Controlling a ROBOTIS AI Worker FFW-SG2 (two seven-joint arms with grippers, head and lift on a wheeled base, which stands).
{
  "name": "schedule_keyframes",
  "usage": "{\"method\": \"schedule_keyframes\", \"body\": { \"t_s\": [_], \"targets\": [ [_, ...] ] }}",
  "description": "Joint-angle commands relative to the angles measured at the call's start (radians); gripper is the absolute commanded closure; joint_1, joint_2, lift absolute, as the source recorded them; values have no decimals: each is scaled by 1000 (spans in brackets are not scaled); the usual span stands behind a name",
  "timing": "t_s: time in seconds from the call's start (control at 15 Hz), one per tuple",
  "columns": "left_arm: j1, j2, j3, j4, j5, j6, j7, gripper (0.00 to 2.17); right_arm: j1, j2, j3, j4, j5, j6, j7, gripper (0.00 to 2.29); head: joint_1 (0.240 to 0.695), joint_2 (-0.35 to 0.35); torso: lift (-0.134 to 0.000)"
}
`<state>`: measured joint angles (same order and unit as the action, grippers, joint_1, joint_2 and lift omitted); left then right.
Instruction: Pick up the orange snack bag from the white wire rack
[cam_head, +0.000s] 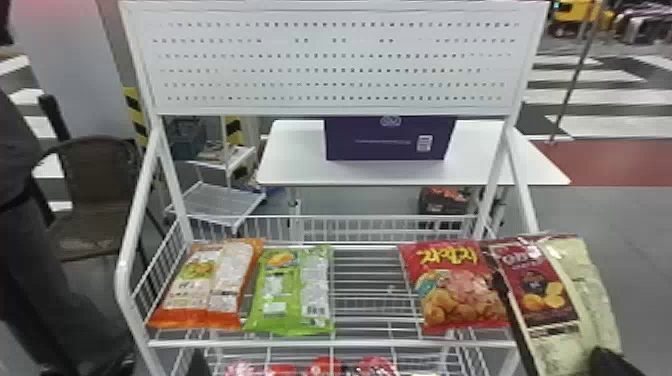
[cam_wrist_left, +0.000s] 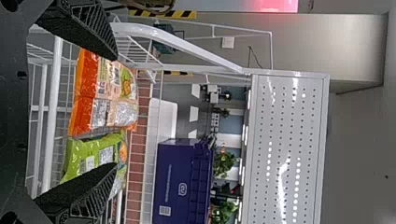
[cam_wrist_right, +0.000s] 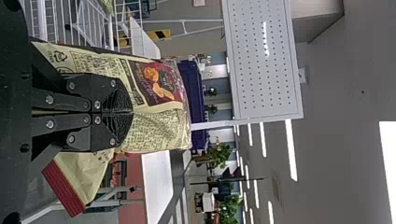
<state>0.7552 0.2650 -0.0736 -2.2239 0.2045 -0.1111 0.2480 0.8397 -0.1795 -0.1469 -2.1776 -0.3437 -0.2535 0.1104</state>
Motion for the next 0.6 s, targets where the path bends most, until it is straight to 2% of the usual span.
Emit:
{"method": "schedule_keyframes", "body": {
  "t_s": [0.0,0.53],
  "targets": [
    [0,0,0,1,1,0,-1,76,-2,0,1,-1,5,-5,0,2256,499,0,0],
    [0,-1,0,0,4,0,-1,80,-2,0,3,-1,6,-11,0,2256,499,0,0]
  ]
}}
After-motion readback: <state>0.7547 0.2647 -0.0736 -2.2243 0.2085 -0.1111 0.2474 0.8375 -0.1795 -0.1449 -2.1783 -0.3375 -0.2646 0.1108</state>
